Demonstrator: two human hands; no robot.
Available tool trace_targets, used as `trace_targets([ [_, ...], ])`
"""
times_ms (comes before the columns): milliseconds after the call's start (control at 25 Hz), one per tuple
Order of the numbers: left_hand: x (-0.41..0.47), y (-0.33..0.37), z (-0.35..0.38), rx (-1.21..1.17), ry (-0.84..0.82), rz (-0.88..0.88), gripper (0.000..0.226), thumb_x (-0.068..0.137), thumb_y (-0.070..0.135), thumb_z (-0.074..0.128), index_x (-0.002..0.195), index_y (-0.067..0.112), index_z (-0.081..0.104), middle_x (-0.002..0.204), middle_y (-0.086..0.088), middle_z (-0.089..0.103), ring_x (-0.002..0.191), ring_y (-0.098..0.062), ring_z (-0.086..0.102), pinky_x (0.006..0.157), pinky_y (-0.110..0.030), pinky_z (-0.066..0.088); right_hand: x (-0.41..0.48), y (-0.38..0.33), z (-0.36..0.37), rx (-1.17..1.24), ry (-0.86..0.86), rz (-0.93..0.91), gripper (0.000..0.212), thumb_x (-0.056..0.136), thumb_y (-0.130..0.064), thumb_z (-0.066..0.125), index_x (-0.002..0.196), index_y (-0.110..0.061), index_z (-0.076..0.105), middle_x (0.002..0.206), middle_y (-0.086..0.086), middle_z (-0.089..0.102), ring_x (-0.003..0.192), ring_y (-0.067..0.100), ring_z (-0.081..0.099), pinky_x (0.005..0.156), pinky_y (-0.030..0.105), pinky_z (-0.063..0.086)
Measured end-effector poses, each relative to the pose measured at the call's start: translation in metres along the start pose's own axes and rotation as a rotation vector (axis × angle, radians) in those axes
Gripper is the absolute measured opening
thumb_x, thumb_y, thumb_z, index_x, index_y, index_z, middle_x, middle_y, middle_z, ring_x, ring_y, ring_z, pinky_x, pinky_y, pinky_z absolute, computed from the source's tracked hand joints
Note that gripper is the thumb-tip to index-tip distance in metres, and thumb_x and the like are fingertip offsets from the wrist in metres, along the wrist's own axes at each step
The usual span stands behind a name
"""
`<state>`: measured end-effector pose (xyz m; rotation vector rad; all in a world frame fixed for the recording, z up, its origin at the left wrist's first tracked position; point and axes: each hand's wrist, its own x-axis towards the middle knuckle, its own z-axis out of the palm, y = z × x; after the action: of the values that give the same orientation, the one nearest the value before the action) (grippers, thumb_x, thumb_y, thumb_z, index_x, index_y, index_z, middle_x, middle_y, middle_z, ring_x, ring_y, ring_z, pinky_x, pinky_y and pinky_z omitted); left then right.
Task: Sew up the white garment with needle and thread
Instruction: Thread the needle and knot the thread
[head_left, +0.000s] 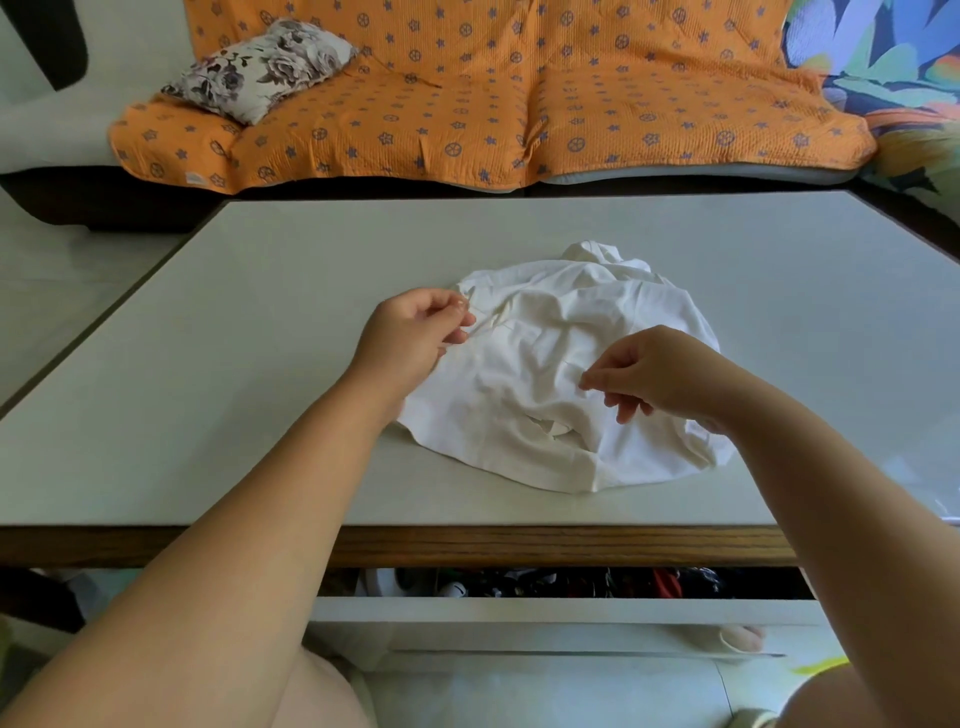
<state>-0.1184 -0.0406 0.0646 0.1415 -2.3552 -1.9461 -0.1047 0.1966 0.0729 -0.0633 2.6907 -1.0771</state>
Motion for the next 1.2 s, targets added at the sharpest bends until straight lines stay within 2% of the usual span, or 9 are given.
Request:
trace_targets([
  [160,0.003,0.004,-0.010,-0.584,-0.016,-0.216,0.013,0.099,0.013,0.053,0.089,0.019,0.058,0.088,0.003,0.075,0.073,-0.008,0.068,0.065,-0.021,0.047,0.001,0.007,-0.005,-0.054,-0.016,0.036,0.019,0.090,-0.024,0.070,0.083,-0.006,0.073,0.064,0.000,0.069,0.048,0.005,0.060,0.052,0.015,0.042],
  [320,0.008,0.002,-0.020,-0.813,-0.039,-0.273,0.006,0.099,0.015,0.052,0.096,0.017,0.056,0.095,0.001,0.075,0.079,-0.008,0.071,0.062,-0.020,0.051,0.001,0.013,-0.011,-0.071,-0.019,0.080,0.017,0.090,-0.020,0.070,0.085,-0.005,0.073,0.062,0.000,0.067,0.048,0.008,0.060,0.053,0.018,0.043],
  [560,0.010,0.000,-0.023,-0.857,0.070,-0.262,0.006,0.099,0.013,0.052,0.096,0.013,0.058,0.081,0.002,0.075,0.075,-0.009,0.072,0.065,-0.020,0.052,-0.001,0.021,-0.020,-0.149,0.026,0.139,0.017,0.093,-0.020,0.065,0.086,-0.005,0.070,0.064,0.000,0.067,0.049,0.011,0.061,0.052,0.018,0.039],
  [720,0.009,-0.002,-0.024,-0.842,0.114,-0.275,0.007,0.099,0.012,0.053,0.095,0.014,0.058,0.076,0.003,0.075,0.072,-0.007,0.072,0.065,-0.020,0.051,0.000,0.025,-0.029,-0.164,0.136,0.173,0.019,0.093,-0.018,0.062,0.077,-0.010,0.067,0.061,-0.001,0.066,0.047,0.013,0.061,0.056,0.023,0.042],
  [880,0.008,-0.003,-0.023,-0.800,0.140,-0.270,0.007,0.099,0.012,0.053,0.094,0.014,0.058,0.073,0.004,0.075,0.069,-0.007,0.072,0.065,-0.020,0.050,-0.003,0.027,-0.037,-0.143,0.237,0.212,0.021,0.094,-0.018,0.059,0.078,-0.007,0.068,0.060,0.002,0.066,0.051,0.016,0.059,0.050,0.025,0.037],
  [1120,0.011,-0.005,-0.025,-0.785,0.247,-0.280,0.009,0.099,0.012,0.052,0.094,0.015,0.058,0.068,0.005,0.073,0.066,-0.005,0.070,0.061,-0.019,0.050,-0.005,0.031,-0.045,-0.176,0.249,0.280,0.023,0.095,-0.018,0.058,0.084,-0.002,0.071,0.061,0.003,0.067,0.044,0.012,0.052,0.047,0.024,0.031],
  [1200,0.011,-0.005,-0.026,-0.779,0.292,-0.281,0.010,0.099,0.012,0.052,0.093,0.015,0.059,0.072,0.004,0.072,0.066,-0.005,0.068,0.059,-0.018,0.049,-0.004,0.034,-0.047,-0.182,0.232,0.303,0.023,0.095,-0.018,0.058,0.085,-0.002,0.071,0.067,0.007,0.071,0.050,0.018,0.058,0.050,0.025,0.034],
])
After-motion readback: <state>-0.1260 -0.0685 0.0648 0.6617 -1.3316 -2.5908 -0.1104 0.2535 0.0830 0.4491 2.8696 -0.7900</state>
